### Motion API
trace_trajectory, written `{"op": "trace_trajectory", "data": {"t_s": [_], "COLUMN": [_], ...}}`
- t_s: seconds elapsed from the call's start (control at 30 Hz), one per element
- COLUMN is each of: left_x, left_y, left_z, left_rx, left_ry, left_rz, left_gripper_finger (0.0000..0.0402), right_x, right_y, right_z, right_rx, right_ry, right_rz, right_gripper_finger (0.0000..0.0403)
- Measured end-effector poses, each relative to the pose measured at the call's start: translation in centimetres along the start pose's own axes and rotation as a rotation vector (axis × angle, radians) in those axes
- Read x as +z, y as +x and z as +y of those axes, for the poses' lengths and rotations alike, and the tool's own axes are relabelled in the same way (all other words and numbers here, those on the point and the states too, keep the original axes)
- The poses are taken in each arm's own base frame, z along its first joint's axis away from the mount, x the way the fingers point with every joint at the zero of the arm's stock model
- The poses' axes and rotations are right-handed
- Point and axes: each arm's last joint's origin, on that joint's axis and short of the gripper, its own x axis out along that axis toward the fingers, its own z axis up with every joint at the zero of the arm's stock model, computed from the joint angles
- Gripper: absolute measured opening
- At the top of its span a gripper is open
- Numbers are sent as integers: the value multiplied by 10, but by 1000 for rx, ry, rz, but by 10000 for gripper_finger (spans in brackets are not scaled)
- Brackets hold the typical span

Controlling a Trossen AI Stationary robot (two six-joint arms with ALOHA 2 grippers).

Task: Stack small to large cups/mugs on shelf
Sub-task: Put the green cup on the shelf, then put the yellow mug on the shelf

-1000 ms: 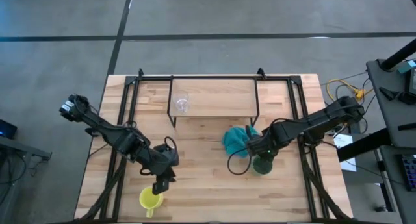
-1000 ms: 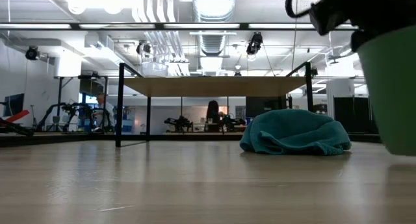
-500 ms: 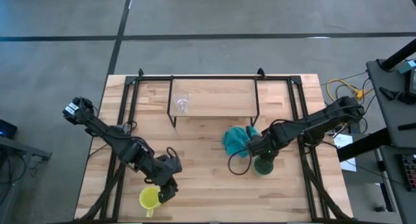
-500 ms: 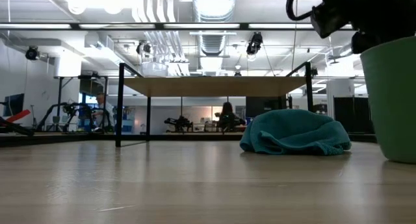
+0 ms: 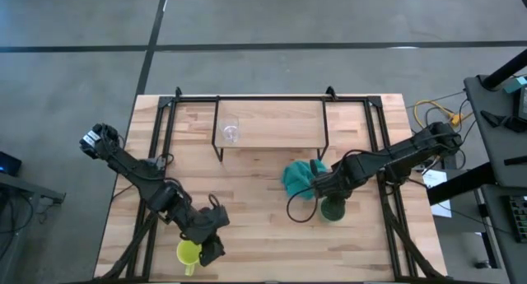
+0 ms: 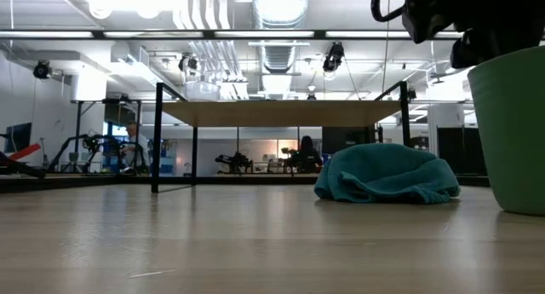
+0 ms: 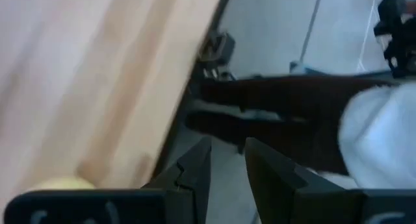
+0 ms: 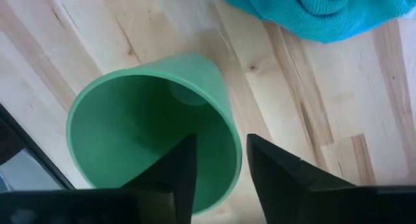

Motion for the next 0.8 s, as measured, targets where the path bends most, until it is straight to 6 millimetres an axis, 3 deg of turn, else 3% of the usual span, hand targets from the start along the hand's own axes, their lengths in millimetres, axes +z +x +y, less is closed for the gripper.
{"op": "trace_trajectory", "data": {"t_s": [0.23,0.5,0.8], "left_x": [-13,-28,-41], "left_y": [1,3,41], "left_z": [-3,-1,9], "left_rx": [-4,60,194], "left_ry": [-115,-248,-330], "left_rz": [60,99,207], "left_gripper_finger": [81,81,81], "right_x": [0,7,15], "right_y": [-2,-27,-70], "right_z": [1,12,24], "right_rx": [5,57,76], "right_ry": [-11,-95,-199], "right_rz": [-5,-94,-286], "right_gripper_finger": [151,152,153]}}
